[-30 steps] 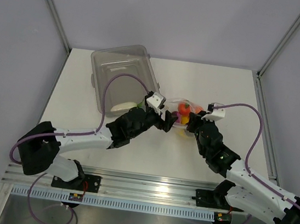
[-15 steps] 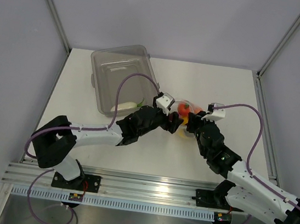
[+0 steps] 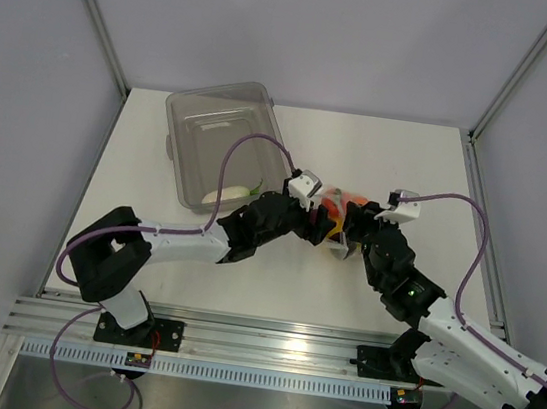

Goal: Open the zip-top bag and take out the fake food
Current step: Pick up the fake fruit from the zipper food storage bag.

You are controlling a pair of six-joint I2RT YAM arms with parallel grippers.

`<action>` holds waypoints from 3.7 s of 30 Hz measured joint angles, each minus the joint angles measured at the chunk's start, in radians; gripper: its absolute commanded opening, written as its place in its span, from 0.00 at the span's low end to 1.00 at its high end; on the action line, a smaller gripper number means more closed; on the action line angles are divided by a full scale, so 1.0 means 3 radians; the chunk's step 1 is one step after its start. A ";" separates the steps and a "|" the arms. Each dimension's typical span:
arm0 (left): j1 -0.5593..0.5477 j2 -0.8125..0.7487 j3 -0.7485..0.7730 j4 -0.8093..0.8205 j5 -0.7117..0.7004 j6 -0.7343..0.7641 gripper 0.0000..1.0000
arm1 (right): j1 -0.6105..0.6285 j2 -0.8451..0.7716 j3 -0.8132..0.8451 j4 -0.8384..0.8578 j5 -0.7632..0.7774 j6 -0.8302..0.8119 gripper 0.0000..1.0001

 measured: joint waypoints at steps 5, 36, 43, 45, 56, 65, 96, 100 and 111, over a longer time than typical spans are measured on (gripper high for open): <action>0.0055 0.0000 -0.0020 0.0050 0.0051 -0.0072 0.80 | 0.0001 -0.0112 -0.0006 0.0003 0.0186 0.0060 0.42; 0.0019 0.0195 -0.0470 0.0802 -0.0462 0.0120 0.83 | -0.0955 0.1123 0.0642 -0.0310 -0.0593 0.0848 0.66; -0.0116 0.0256 -0.0470 0.0867 -0.0493 0.0271 0.83 | -0.1052 0.1830 0.1353 -0.0593 -0.0682 0.0885 0.59; -0.0141 0.0256 -0.0469 0.0871 -0.0492 0.0300 0.83 | -0.1114 0.1910 0.1356 -0.0657 -0.0749 0.0895 0.59; -0.0161 0.0347 -0.0376 0.0871 -0.0501 0.0407 0.85 | -0.1209 0.2089 0.1356 -0.0765 -0.1378 0.0832 0.59; -0.0161 0.0366 -0.0373 0.0982 -0.0604 0.0516 0.93 | -0.1211 0.2179 0.1359 -0.0772 -0.1642 0.0777 0.58; -0.0102 0.0670 0.0235 0.0212 -0.0858 0.0313 0.86 | -0.1226 0.2305 0.1396 -0.0745 -0.2183 0.0671 0.45; -0.0098 0.0670 0.0237 0.0164 -0.0861 0.0303 0.77 | -0.1226 0.2305 0.1396 -0.0743 -0.2260 0.0670 0.42; -0.0097 0.0665 0.0235 0.0153 -0.0890 0.0281 0.58 | -0.1236 0.2216 0.1364 -0.0745 -0.2281 0.0682 0.41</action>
